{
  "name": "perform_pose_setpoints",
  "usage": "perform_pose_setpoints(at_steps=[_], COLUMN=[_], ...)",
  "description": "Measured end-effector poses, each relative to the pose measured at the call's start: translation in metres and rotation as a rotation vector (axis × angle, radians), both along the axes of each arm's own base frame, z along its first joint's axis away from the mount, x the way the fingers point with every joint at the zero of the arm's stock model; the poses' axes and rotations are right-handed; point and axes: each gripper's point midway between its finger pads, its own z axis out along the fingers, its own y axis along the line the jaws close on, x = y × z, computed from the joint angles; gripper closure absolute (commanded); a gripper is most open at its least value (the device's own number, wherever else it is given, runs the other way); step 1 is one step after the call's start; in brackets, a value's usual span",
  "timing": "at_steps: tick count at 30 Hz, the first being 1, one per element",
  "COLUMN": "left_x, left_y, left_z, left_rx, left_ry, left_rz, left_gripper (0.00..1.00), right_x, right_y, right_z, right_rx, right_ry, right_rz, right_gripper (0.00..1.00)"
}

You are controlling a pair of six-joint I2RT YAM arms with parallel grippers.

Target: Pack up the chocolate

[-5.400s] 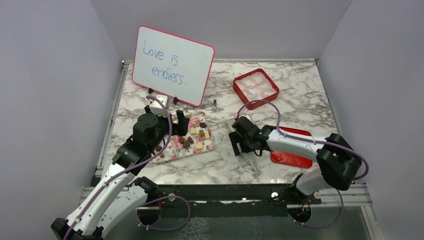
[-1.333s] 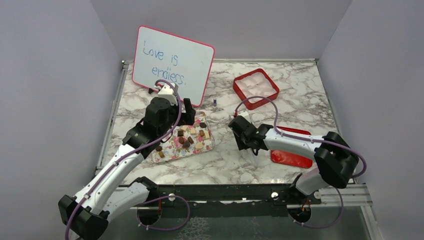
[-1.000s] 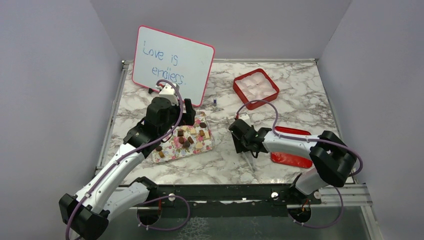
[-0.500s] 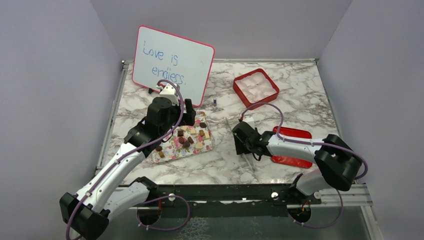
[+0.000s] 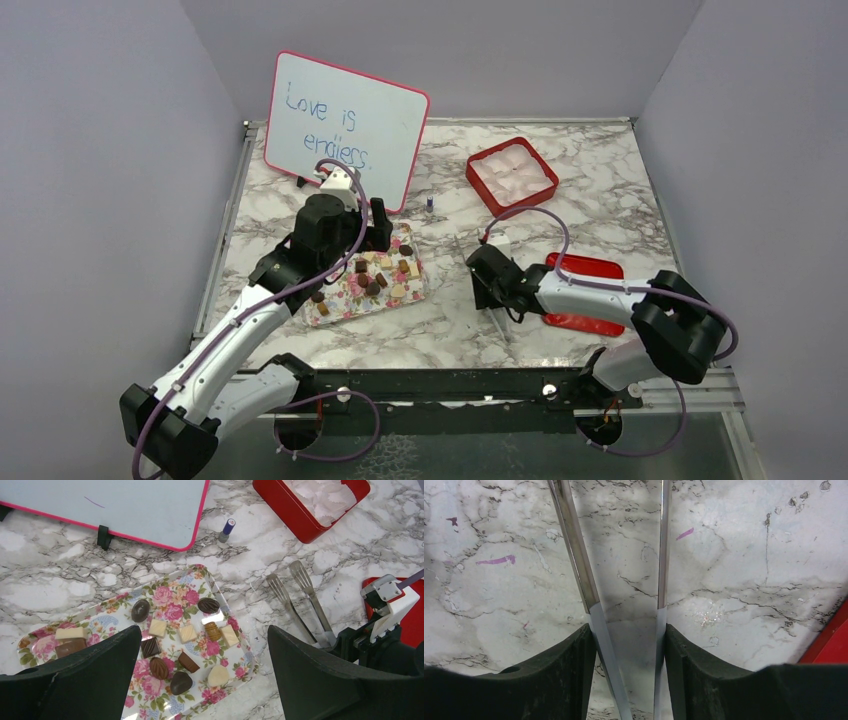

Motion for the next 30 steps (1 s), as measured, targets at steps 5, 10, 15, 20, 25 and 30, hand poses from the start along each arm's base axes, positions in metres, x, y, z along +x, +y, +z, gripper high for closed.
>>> perform_pose_setpoints(at_steps=[5, 10, 15, 20, 25, 30], left_x=[0.000, -0.001, -0.002, -0.003, -0.003, -0.005], left_y=[-0.003, -0.007, -0.020, -0.036, -0.041, -0.032], left_z=[-0.002, -0.006, -0.020, -0.040, -0.039, -0.017], left_rx=[-0.008, -0.021, -0.045, -0.071, -0.087, -0.091], left_ry=[0.011, 0.031, 0.098, 0.188, 0.197, 0.117], left_rz=[-0.008, -0.017, -0.056, -0.100, -0.115, -0.100], left_gripper=[0.03, 0.03, 0.03, 0.03, 0.03, 0.03], right_x=[-0.005, -0.006, 0.004, 0.008, 0.010, 0.009], right_y=[-0.007, -0.009, 0.001, 0.010, 0.018, 0.024], right_z=[0.002, 0.023, 0.062, 0.085, 0.102, 0.115], right_rx=[-0.025, -0.037, 0.010, 0.022, 0.032, 0.049], right_ry=[0.015, 0.010, -0.068, -0.102, -0.109, -0.104], right_rz=[0.006, 0.028, 0.088, 0.163, 0.208, 0.242], right_gripper=[0.47, 0.47, 0.47, 0.47, 0.48, 0.49])
